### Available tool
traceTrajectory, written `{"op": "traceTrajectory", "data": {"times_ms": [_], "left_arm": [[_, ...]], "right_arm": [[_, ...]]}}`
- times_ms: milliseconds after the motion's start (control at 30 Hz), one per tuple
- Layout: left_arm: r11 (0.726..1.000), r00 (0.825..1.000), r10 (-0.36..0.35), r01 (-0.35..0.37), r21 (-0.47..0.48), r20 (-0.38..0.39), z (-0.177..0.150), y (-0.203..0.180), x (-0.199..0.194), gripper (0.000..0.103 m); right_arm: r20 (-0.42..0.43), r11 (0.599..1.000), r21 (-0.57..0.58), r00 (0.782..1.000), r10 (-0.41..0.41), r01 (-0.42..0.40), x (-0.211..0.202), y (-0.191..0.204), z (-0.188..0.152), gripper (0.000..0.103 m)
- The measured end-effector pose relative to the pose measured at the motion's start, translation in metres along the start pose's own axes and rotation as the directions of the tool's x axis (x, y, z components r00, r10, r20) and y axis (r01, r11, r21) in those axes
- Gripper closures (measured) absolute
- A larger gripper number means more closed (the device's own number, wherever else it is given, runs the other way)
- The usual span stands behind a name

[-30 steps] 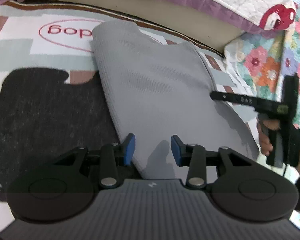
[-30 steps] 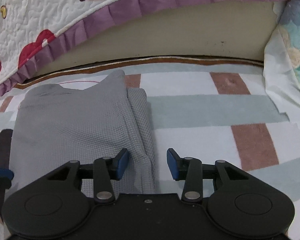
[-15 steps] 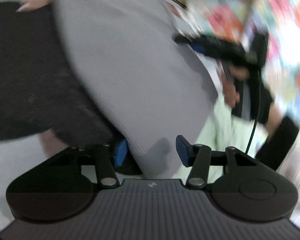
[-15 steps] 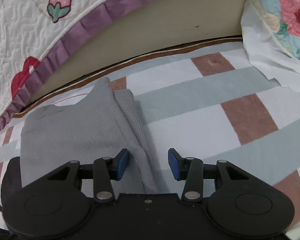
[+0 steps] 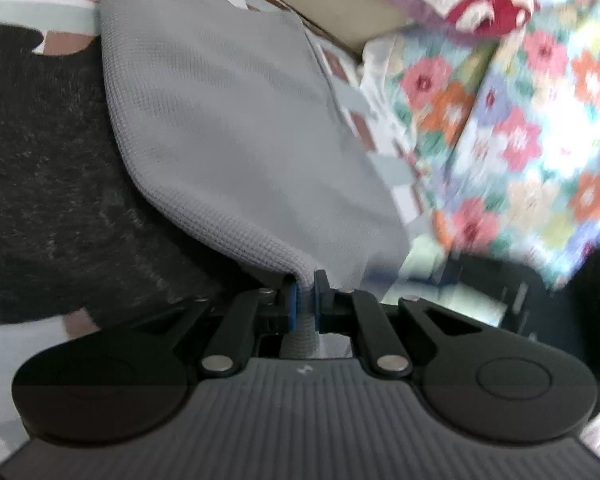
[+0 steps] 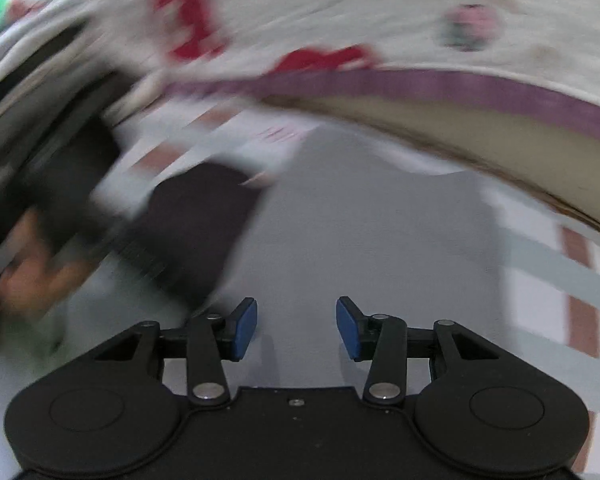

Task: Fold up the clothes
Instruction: 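Grasp the folded shirt's end with the left gripper while the right gripper grasps beside it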

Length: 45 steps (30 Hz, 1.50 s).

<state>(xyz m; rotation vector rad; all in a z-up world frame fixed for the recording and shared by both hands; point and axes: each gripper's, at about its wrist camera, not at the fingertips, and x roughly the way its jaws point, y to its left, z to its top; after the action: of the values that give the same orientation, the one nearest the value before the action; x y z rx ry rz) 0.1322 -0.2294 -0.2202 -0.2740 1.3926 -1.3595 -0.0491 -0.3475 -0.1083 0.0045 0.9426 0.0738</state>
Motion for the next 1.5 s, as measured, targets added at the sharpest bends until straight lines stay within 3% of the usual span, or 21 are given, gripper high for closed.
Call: {"op": "traceTrajectory", "data": {"times_ms": [133, 233, 300, 367, 433, 500, 533, 600, 667, 733, 867, 933, 967, 1000, 1067, 1167, 1233, 1333, 1400, 1433, 1500], "left_arm": [[0.994, 0.997, -0.064, 0.066, -0.086, 0.032, 0.006, 0.005, 0.002, 0.096], [0.989, 0.995, -0.088, 0.094, -0.115, 0.054, 0.004, 0.006, 0.001, 0.096], [0.987, 0.993, -0.098, 0.105, -0.121, 0.061, 0.001, 0.009, -0.004, 0.096], [0.989, 0.993, -0.095, 0.102, -0.107, 0.067, 0.0, 0.007, -0.007, 0.096], [0.993, 0.994, -0.084, 0.089, -0.082, 0.07, 0.001, 0.004, -0.009, 0.096], [1.0, 0.998, -0.027, 0.026, 0.011, 0.058, 0.0, -0.004, -0.015, 0.093], [0.991, 0.997, 0.037, -0.044, 0.126, 0.062, -0.004, -0.017, -0.015, 0.082], [0.92, 0.983, 0.159, -0.181, 0.348, 0.091, -0.012, -0.041, -0.016, 0.071], [0.786, 0.954, 0.264, -0.3, 0.541, 0.146, -0.022, -0.065, -0.017, 0.061], [0.645, 0.927, 0.312, -0.368, 0.67, 0.209, -0.038, -0.082, -0.013, 0.051], [0.357, 0.858, 0.403, -0.468, 0.808, 0.319, -0.063, -0.103, 0.005, 0.048], [0.218, 0.83, 0.404, -0.495, 0.841, 0.384, -0.075, -0.108, 0.011, 0.048], [0.165, 0.821, 0.389, -0.508, 0.845, 0.417, -0.08, -0.108, 0.009, 0.048], [0.14, 0.812, 0.377, -0.525, 0.84, 0.445, -0.081, -0.108, 0.009, 0.048], [0.117, 0.788, 0.343, -0.575, 0.81, 0.51, -0.074, -0.108, 0.008, 0.048], [0.113, 0.767, 0.271, -0.625, 0.772, 0.581, -0.067, -0.105, 0.0, 0.04], [0.111, 0.782, 0.247, -0.61, 0.785, 0.572, -0.061, -0.107, 0.002, 0.039], [0.095, 0.82, 0.281, -0.54, 0.836, 0.498, -0.062, -0.113, 0.014, 0.037], [0.085, 0.852, 0.249, -0.494, 0.865, 0.461, -0.069, -0.114, 0.019, 0.028], [0.086, 0.851, 0.243, -0.498, 0.863, 0.466, -0.069, -0.113, 0.023, 0.023], [0.092, 0.807, 0.287, -0.559, 0.824, 0.516, -0.061, -0.11, 0.033, 0.024]], "right_arm": [[-0.078, 0.994, -0.1, 0.996, -0.041, 0.033, 0.006, 0.031, -0.022, 0.054], [-0.078, 0.968, -0.197, 0.982, -0.171, 0.153, 0.014, 0.043, -0.035, 0.051], [-0.01, 0.917, -0.25, 0.946, -0.325, 0.312, 0.024, 0.049, -0.045, 0.043], [0.011, 0.861, -0.305, 0.906, -0.423, 0.406, 0.035, 0.05, -0.052, 0.043], [0.04, 0.84, -0.317, 0.891, -0.452, 0.44, 0.035, 0.047, -0.053, 0.048], [0.07, 0.848, -0.276, 0.889, -0.452, 0.452, 0.029, 0.04, -0.046, 0.079], [0.077, 0.861, -0.24, 0.893, -0.444, 0.449, 0.024, 0.034, -0.042, 0.084], [0.12, 0.888, -0.153, 0.901, -0.418, 0.433, 0.014, 0.019, -0.034, 0.087], [0.135, 0.91, -0.064, 0.907, -0.398, 0.409, 0.008, 0.006, -0.028, 0.088], [0.139, 0.924, 0.005, 0.915, -0.379, 0.382, 0.006, -0.003, -0.025, 0.088], [0.158, 0.93, 0.054, 0.917, -0.366, 0.363, 0.001, -0.013, -0.016, 0.088], [0.175, 0.931, 0.055, 0.914, -0.366, 0.362, -0.005, -0.015, -0.012, 0.088], [0.188, 0.931, 0.054, 0.912, -0.365, 0.362, -0.008, -0.016, -0.009, 0.089], [0.2, 0.933, 0.044, 0.912, -0.358, 0.357, -0.009, -0.018, -0.005, 0.09], [0.213, 0.938, 0.006, 0.916, -0.34, 0.347, -0.012, -0.021, 0.004, 0.09], [0.228, 0.944, -0.068, 0.926, -0.3, 0.322, -0.015, -0.02, 0.015, 0.09], [0.232, 0.947, -0.133, 0.938, -0.256, 0.291, -0.015, -0.018, 0.022, 0.09], [0.237, 0.923, -0.273, 0.949, -0.21, 0.273, -0.013, -0.013, 0.035, 0.09], [0.219, 0.904, -0.344, 0.958, -0.186, 0.254, -0.008, -0.016, 0.048, 0.091], [0.209, 0.896, -0.373, 0.963, -0.17, 0.239, -0.006, -0.018, 0.056, 0.091], [0.188, 0.883, -0.424, 0.974, -0.13, 0.2, -0.004, -0.021, 0.073, 0.091]]}}
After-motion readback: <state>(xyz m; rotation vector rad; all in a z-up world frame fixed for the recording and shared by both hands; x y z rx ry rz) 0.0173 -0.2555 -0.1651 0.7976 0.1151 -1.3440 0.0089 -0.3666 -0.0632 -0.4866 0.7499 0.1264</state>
